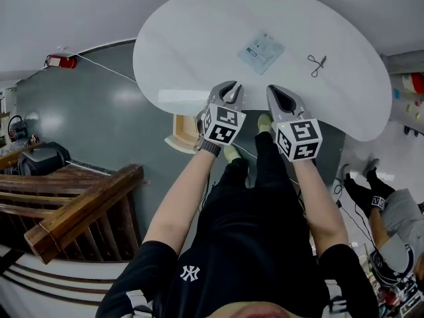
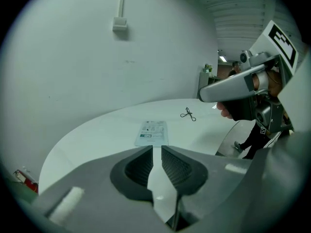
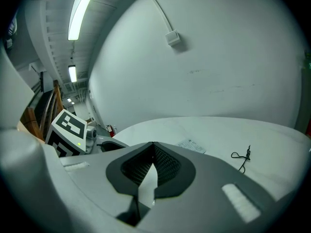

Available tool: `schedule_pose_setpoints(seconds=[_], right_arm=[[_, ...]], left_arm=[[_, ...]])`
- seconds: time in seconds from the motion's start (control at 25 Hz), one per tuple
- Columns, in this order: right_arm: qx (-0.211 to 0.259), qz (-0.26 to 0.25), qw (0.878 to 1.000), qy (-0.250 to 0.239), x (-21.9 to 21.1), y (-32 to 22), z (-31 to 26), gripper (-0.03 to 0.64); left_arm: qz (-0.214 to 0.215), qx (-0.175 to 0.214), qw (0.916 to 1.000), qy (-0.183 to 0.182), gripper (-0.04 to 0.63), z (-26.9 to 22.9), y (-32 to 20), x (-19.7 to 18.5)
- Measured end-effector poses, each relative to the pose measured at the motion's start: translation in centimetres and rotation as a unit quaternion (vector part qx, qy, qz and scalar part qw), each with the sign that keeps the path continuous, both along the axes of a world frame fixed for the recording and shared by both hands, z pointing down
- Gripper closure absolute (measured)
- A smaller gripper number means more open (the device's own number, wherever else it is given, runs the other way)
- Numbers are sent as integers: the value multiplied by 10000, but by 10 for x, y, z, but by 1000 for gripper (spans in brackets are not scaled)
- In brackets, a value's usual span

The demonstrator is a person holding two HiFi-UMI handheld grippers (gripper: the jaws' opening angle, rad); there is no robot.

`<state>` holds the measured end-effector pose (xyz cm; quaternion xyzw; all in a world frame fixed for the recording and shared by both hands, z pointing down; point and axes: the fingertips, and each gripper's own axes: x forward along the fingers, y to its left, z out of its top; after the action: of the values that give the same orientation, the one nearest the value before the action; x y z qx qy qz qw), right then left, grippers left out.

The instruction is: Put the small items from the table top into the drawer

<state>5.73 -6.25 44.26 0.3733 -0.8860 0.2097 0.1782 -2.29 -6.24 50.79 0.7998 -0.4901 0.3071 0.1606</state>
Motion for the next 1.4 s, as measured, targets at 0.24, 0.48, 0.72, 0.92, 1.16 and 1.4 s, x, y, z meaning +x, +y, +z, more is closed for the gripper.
schedule_pose_setpoints(seconds=[0.24,0.48,0.72,0.92,1.16,1.4], right_arm=[[-225,-63,9997,-12,20,-31,13,594],[-515,-169,9985,-39,34,-66,41,594],[-696,-213,9973,-88,45,-94,57,592],[-794,-220,9965,-111,53,-110,67,594],[-830,-220,9961,-195,59,-127,70,594],[-834,-196,9958,-314,55,-135,64,594]], left_arm=[[193,-216,9996,-50,508,14,-39,33],[271,-430,9986,-148,485,36,-82,50],[475,-651,9964,-261,456,57,-106,76],[611,-762,9943,-424,440,74,-122,91],[698,-949,9914,-579,436,88,-134,97],[587,-1047,9923,-301,436,89,-133,88]])
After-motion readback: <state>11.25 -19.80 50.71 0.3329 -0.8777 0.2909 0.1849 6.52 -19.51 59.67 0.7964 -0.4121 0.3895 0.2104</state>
